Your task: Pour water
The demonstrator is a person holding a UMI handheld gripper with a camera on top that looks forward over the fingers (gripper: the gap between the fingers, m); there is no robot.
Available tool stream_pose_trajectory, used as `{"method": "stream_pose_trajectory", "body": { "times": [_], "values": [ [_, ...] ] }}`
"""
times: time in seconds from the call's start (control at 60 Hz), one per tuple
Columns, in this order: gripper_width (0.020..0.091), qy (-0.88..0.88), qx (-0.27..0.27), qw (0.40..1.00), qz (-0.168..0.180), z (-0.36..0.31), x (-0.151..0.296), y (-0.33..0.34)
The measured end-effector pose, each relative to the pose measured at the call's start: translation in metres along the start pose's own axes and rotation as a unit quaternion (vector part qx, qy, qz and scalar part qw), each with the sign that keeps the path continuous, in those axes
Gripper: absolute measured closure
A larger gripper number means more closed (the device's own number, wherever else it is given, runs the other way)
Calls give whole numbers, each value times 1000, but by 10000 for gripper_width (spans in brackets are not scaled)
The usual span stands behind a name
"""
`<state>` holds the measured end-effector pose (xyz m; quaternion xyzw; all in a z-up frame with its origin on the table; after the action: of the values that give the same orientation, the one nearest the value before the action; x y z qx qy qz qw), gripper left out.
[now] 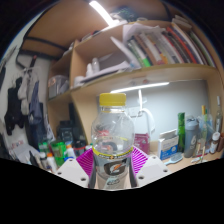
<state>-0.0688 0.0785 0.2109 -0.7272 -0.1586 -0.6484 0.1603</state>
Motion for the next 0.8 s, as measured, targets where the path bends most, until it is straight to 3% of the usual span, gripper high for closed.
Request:
{"method": "stream_pose_trajectory", "body": {
  "times": [0.117, 0.217, 0.317, 0.45, 0.683, 0.8],
  "values": [
    [628, -112, -25, 993, 38, 78, 50, 16],
    [628, -294, -34, 955, 33, 142, 44, 27],
    [634, -480, -17, 877, 5, 185, 17, 25],
    [630, -691, 31, 722, -19, 203, -8, 28],
    [631, -830, 48, 554, 45, 232, -12, 40],
    [631, -855, 40, 513, 60, 236, -17, 45]
  ]
}}
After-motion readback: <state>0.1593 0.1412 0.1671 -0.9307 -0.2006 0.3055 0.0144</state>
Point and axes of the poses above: the point between the fingertips, and its own axes, seen from behind it with the camera up: z to the right, x up, y backward, against the way the camera looks, the point moved 1 cm from there along y, backward, against the way the camera looks, and after that the axes turned 1 degree about y, right-handed, at the moved point
